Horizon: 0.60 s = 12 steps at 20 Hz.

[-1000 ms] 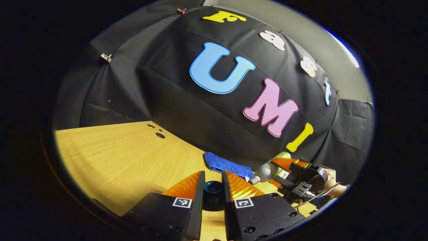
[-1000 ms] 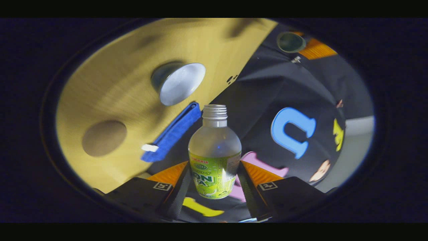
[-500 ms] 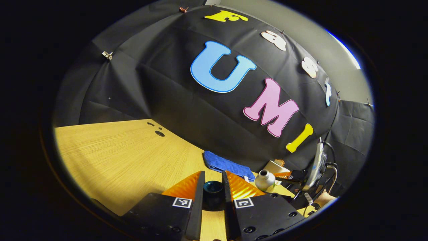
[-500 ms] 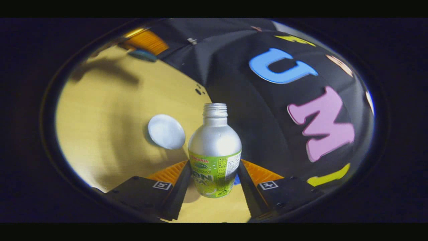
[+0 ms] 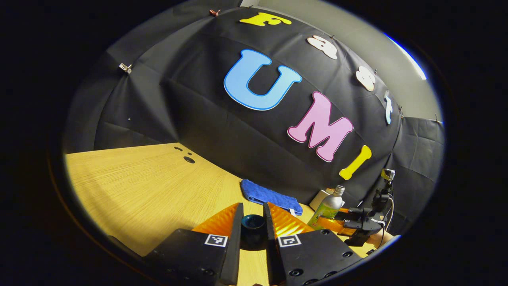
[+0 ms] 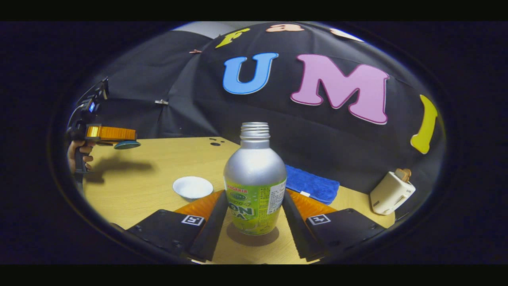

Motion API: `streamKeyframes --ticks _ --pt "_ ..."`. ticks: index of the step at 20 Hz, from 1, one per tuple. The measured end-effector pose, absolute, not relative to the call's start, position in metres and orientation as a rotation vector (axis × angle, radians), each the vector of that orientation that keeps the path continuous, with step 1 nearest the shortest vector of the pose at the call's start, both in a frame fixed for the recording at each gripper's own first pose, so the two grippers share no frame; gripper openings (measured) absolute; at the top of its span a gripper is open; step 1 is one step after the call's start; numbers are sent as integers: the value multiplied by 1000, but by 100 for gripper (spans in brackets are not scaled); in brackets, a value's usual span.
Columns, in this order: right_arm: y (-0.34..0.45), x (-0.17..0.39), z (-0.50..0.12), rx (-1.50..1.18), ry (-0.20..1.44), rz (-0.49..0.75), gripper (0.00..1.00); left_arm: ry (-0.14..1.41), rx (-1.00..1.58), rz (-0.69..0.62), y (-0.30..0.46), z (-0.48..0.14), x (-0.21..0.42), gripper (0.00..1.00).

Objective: Open the teacup lid with one hand, grasp the water bottle and pour water into the teacup with the other hand; after pouring, place the water bottle on the coaster and then close the teacup lid.

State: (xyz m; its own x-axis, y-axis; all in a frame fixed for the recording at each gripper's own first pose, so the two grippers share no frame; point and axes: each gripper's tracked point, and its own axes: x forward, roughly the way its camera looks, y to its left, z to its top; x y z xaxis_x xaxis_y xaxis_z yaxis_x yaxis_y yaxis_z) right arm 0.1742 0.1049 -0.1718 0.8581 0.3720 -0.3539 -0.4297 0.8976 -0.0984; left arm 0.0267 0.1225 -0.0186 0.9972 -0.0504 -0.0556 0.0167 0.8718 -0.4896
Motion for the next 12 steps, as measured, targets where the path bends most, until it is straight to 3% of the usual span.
streamKeyframes --ticks 6,7,12 --pt "83 174 -186 3 367 369 79 73 -520 -41 120 -20 28 31" --pt "81 173 -186 23 360 369 75 73 -519 -40 120 -21 28 34" --pt "80 170 -198 73 387 378 79 75 -517 -36 120 -20 28 31"
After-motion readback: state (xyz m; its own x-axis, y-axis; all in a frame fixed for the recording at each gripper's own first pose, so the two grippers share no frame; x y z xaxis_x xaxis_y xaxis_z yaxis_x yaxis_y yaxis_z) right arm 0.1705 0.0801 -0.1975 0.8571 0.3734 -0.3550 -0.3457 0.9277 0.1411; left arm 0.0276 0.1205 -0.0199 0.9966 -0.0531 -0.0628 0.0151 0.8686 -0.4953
